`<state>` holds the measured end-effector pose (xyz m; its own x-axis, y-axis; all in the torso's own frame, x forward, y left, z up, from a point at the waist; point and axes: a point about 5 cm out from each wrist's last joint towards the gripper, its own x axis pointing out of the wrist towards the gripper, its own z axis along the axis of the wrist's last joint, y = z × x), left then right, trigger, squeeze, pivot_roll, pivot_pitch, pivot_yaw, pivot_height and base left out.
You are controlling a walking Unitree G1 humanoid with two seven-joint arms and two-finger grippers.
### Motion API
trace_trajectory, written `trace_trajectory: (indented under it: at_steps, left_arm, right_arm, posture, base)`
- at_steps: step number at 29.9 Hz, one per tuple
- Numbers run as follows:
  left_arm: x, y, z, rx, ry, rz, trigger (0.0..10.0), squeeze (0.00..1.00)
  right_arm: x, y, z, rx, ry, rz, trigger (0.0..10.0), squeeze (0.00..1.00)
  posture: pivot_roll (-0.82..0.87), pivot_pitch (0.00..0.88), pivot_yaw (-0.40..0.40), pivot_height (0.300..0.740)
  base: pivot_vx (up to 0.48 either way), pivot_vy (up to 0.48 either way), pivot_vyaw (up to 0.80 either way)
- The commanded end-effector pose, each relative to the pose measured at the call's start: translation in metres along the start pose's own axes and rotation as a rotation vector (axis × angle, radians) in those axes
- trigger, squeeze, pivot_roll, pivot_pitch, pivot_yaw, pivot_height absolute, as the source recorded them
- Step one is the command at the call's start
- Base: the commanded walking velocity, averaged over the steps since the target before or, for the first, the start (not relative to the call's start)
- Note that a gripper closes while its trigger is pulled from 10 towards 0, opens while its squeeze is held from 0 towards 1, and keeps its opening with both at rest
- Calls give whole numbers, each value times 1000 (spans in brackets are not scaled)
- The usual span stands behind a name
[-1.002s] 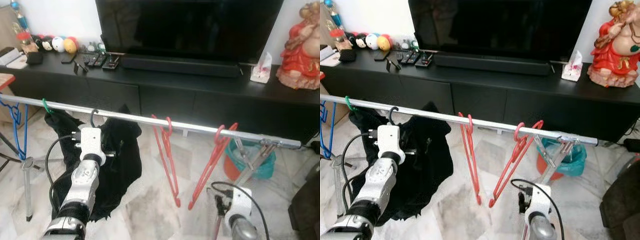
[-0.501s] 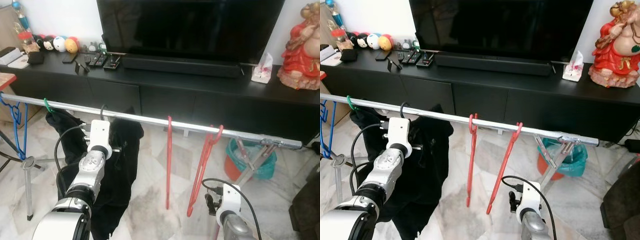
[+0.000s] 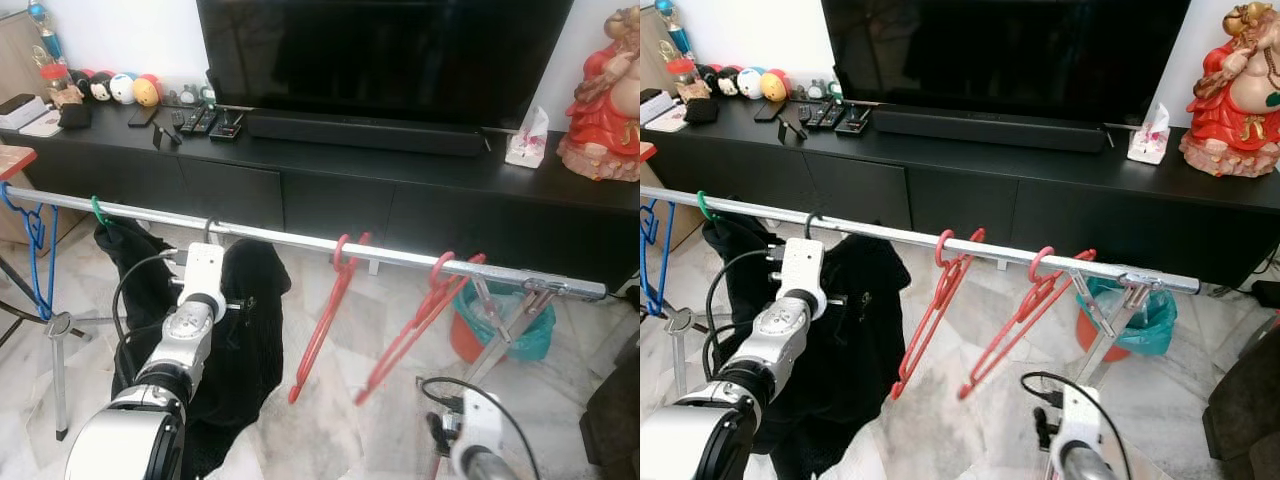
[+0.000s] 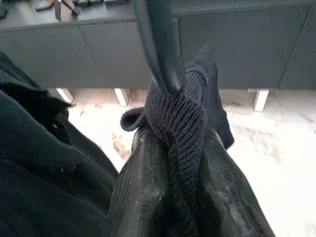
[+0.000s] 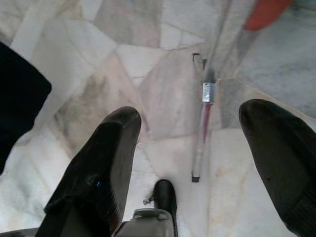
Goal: Hang hanger
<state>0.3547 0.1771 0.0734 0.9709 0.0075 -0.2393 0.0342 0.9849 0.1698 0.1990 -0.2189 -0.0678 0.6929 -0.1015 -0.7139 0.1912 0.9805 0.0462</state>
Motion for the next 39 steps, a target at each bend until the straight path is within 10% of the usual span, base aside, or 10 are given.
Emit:
trace_trajectory:
  at_steps: [1,12,24,39]
  left_arm:
    - [-7,-3,-25,41,114,-28,10000,0]
    - [-12,-11,-35,39,126,-48,10000,0]
    - [-28,13,-16,-8,-231,108,10000,0]
    - [-14,9,8,-19,-250,110,10000,0]
  right_arm:
    - [-1,-2,-3,14,6,6,10000,0]
    - [-2,-14,1,21,14,-6,10000,0]
    - [0,-10,5,31,-15,1,10000,0]
    - [0,-6,4,29,-27,9,10000,0]
  posture:
    - [-158,0,27,740]
    - [-158,0,30,740]
    - [-151,0,30,740]
    - [-163,0,33,740]
  base:
    - [0,0,0]
    - [0,0,0]
    - [0,0,0]
    - [65,0,0]
